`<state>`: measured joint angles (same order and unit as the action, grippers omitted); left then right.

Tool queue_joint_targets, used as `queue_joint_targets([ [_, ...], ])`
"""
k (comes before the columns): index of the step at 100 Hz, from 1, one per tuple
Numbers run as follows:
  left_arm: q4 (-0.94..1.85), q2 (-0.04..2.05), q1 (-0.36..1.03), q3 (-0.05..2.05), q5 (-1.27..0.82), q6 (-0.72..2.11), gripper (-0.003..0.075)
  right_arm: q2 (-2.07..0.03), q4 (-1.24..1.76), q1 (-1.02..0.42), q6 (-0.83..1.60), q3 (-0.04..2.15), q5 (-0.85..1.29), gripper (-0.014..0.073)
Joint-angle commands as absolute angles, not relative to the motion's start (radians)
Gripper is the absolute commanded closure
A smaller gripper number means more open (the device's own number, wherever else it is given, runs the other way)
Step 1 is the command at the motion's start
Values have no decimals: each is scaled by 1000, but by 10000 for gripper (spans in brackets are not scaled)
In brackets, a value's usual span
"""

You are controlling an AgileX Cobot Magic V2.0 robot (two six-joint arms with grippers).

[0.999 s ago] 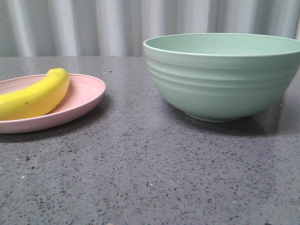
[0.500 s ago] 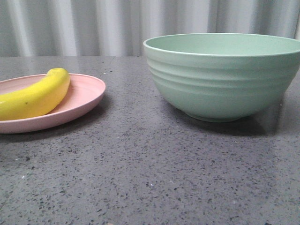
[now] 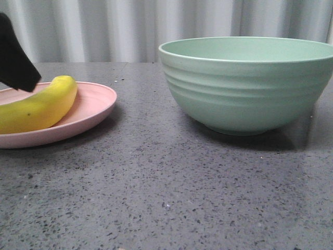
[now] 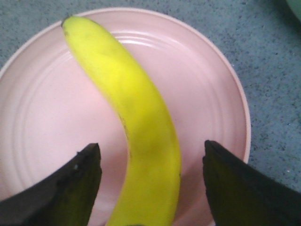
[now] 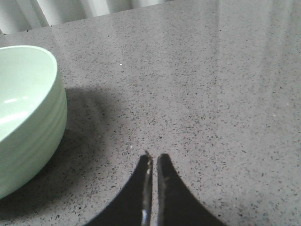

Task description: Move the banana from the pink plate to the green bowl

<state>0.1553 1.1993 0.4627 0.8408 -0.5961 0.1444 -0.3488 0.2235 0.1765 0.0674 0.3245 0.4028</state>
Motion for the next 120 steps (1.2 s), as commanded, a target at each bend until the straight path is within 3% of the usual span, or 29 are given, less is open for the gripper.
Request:
queue_joint_targets([
  [1,164,1229,472,900,-580,146,300,-364,227,180,76,354,326,657],
  [73,148,1373,472,938,-634,146,311,-364,227,180,76,354,326,657],
  [102,148,1373,472,938,-617,146,597,-364,227,180,76,354,322,657],
  [120,148,1373,472,938,-610,146,729,-364,227,180,76,354,313,657],
])
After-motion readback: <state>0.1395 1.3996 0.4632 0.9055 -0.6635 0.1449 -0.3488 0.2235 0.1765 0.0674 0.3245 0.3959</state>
